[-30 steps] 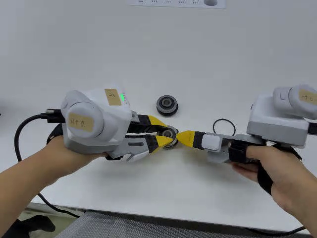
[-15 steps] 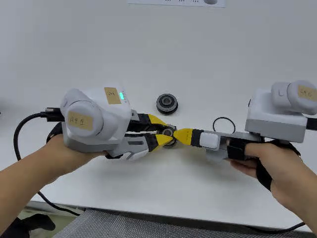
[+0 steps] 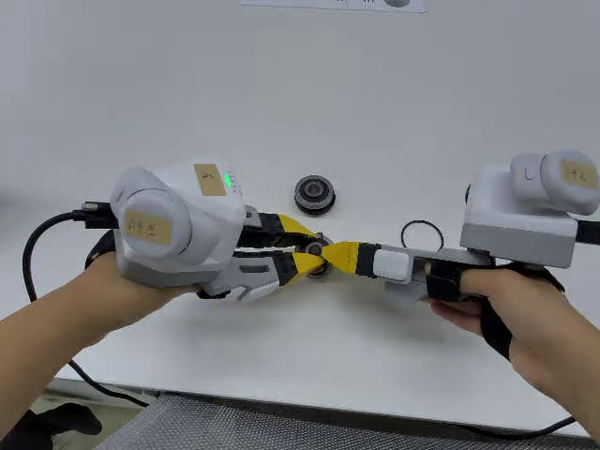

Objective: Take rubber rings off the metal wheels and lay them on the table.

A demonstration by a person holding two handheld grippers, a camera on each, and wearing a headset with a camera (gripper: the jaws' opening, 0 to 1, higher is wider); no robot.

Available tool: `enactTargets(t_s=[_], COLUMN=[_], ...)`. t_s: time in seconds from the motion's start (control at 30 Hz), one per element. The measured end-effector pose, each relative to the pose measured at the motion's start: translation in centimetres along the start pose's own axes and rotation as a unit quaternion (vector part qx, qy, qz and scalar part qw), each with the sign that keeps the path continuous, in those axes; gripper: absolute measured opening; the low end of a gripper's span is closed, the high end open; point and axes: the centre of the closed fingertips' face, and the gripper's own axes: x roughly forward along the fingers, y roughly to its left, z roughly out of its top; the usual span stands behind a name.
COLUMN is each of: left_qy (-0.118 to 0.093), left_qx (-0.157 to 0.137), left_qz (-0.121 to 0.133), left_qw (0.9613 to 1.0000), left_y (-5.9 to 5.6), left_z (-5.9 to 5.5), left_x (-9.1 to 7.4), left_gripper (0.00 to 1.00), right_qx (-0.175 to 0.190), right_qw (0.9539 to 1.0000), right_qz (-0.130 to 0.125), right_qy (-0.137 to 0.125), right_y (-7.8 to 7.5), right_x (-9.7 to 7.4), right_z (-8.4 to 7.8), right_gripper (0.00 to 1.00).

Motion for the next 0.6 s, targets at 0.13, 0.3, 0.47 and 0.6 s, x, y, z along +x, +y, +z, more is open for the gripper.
enactTargets(t_s=[0.13, 0.3, 0.47, 0.6], left_qy=[-0.003, -0.003, -0.002, -0.003], left_qx=[0.0, 0.001, 0.003, 0.005], left_qz=[0.001, 0.004, 0.005, 0.006], left_qw=[1.0, 1.0, 1.0, 1.0], left_y=[0.01, -0.01, -0.03, -0.18], left_z=[0.0, 0.01, 0.01, 0.0], left_x=[-0.01, 0.0, -0.01, -0.04], left_gripper=[0.13, 0.13, 0.13, 0.13], right_qx=[0.004, 0.005, 0.014, -0.003], right_qw=[1.0, 0.9999, 0.9997, 0.9999], right_qz=[0.001, 0.008, 0.012, 0.003], right_qy=[-0.003, -0.004, -0.014, -0.016], right_y=[0.07, 0.47, 0.55, 0.57], right_x=[-0.17, -0.21, -0.38, -0.43], right_z=[0.07, 0.06, 0.12, 0.06], right_gripper=[0.01, 0.01, 0.01, 0.01])
